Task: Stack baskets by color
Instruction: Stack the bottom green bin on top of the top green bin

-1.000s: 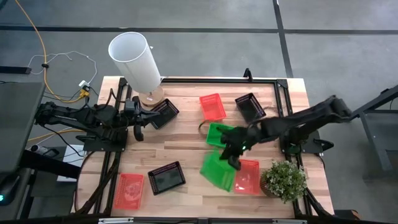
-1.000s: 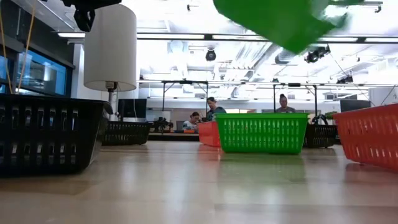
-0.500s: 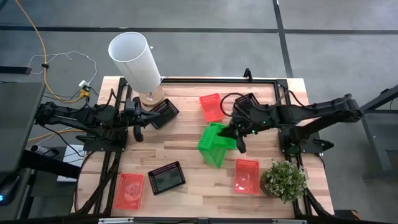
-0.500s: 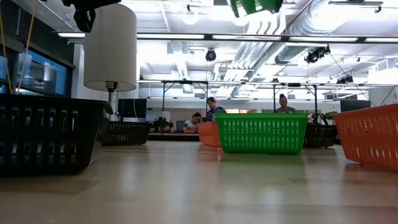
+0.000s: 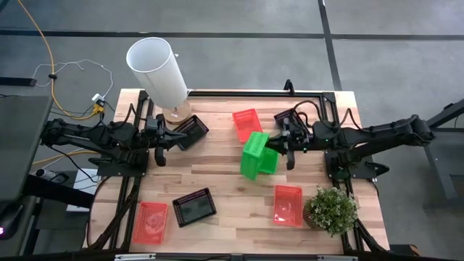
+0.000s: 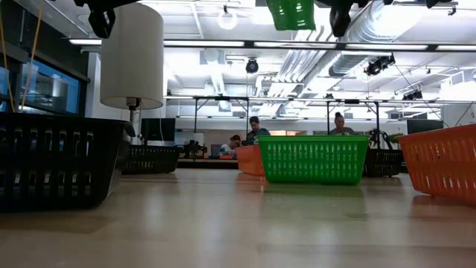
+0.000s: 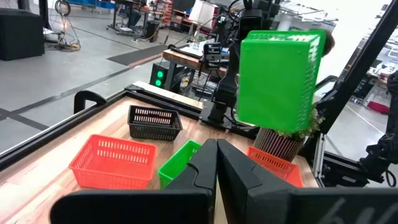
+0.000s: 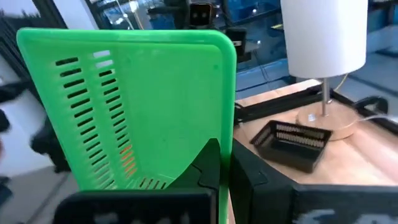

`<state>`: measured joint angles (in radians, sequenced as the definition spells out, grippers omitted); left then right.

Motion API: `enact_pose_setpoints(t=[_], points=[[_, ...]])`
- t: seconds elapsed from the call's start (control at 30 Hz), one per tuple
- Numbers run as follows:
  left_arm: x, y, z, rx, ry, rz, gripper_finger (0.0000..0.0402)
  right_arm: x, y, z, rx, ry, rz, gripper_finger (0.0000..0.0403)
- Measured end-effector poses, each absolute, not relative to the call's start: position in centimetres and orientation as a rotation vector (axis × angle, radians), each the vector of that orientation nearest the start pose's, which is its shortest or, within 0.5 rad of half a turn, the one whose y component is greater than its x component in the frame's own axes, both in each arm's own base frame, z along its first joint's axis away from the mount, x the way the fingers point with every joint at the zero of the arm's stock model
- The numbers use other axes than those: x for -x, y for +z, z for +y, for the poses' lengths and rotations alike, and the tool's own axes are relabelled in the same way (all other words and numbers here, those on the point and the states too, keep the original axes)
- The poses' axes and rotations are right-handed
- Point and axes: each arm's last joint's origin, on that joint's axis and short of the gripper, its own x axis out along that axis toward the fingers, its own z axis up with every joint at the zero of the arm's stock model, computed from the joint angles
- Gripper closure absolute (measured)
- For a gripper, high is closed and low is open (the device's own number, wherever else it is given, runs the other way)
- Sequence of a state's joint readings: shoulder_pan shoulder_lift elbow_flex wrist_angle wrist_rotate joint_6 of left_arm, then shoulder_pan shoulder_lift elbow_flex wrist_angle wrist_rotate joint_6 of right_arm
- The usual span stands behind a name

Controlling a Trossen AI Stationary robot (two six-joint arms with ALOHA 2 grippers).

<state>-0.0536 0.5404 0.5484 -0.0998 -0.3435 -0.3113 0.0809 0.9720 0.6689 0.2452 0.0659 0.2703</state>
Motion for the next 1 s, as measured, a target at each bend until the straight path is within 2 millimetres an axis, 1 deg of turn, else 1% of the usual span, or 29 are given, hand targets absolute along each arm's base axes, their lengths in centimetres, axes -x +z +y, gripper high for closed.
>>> enact_pose_setpoints(t=[0.07,0.23,0.33,0.4,0.47,0.53,0.6,0.7,0.77,0.83,1.0], points=[[-13.3,29.3,0.3,0.286,0.301,0.045,0.0401,-21.9,30.0,1.6,-0.225,0.017,0.06,0.0403],[-13.3,29.3,0.3,0.284,0.301,0.045,0.0401,-22.0,29.9,1.6,-0.203,0.019,0.066,0.0403],[-13.3,29.3,0.3,0.288,0.311,0.043,0.0401,-22.1,30.5,1.4,-0.166,-0.039,0.135,0.0403],[-13.3,29.3,0.3,0.29,0.315,0.042,0.0401,-22.4,31.3,1.1,-0.122,-0.102,0.227,0.0403],[-13.3,29.3,0.3,0.29,0.314,0.042,0.0401,-23.0,32.2,0.6,-0.09,-0.145,0.354,0.0403],[-13.3,29.3,0.3,0.29,0.315,0.043,0.0401,-23.8,32.8,0.0,-0.087,-0.166,0.513,0.0403],[-13.3,29.2,0.3,0.29,0.318,0.044,0.0401,-24.6,32.9,-0.7,-0.11,-0.177,0.683,0.0403],[-13.3,29.2,0.3,0.288,0.323,0.047,0.0401,-26.0,32.3,-2.0,-0.135,-0.196,0.906,0.0403],[-13.3,29.2,0.3,0.287,0.33,0.049,0.0401,-26.9,31.6,-2.8,-0.129,-0.191,1.01,0.0403],[-13.3,29.2,0.4,0.287,0.335,0.048,0.0401,-27.9,30.9,-3.5,-0.124,-0.173,1.065,0.0403],[-13.3,29.2,0.4,0.287,0.337,0.048,0.0401,-29.9,29.1,-4.8,-0.146,-0.103,1.135,0.0403]])
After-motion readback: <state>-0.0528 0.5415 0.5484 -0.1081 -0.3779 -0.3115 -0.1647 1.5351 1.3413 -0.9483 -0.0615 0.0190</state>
